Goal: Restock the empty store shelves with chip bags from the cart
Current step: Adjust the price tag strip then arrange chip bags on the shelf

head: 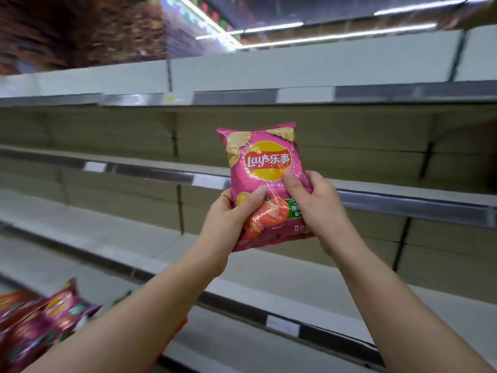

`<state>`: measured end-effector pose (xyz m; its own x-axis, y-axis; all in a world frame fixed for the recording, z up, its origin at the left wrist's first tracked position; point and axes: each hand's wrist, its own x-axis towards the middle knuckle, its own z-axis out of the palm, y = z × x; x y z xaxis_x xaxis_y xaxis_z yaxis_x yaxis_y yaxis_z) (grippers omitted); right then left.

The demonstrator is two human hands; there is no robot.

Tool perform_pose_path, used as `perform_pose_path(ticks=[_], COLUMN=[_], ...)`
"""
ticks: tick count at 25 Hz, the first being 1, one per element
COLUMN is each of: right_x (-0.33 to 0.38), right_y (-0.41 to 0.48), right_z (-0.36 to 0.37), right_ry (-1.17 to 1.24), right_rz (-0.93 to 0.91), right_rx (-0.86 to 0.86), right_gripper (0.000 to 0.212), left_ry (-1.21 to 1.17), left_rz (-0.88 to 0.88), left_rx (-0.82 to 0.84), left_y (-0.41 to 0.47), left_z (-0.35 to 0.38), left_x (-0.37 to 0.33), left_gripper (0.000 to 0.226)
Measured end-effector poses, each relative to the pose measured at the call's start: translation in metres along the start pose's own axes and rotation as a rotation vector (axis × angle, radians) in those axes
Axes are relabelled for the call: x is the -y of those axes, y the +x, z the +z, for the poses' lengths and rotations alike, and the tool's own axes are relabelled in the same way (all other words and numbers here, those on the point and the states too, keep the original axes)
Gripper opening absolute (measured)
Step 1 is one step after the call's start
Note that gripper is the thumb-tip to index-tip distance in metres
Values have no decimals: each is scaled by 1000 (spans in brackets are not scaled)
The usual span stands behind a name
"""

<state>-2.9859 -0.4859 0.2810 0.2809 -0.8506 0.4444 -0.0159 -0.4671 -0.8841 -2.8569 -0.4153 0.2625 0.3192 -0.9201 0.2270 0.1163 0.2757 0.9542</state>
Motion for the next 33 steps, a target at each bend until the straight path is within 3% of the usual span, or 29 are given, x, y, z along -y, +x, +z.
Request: perform_pose_path(ticks=[4,7,12,17,20,24,33], right_x=[-1,-4,-19,-42,-52,-63,-79], right_y=[-6,-10,-7,8,26,55,91], right_z=[-111,-194,-331,-438,-470,-492,-505], right_ry=[-96,-171,-281,-321,-382,-550,-672], right_rz=[79,95,83,122,153,204,395], right_rx=[-161,-268,-404,-412,-396,-365,-298], right_gripper=[32,24,39,48,64,51,34], left_ry=[-13,-19,-18,13,28,43,227], left_rz=[-66,-99,-127,-145,-152,-185,-205], left_rx=[199,302,412,457,424,404,305], left_y=[21,31,41,57,78,111,153], left_z=[108,192,332,439,478,506,530], left_x=[10,21,39,61,70,77,104], left_gripper=[67,53,46,47,46,40,58])
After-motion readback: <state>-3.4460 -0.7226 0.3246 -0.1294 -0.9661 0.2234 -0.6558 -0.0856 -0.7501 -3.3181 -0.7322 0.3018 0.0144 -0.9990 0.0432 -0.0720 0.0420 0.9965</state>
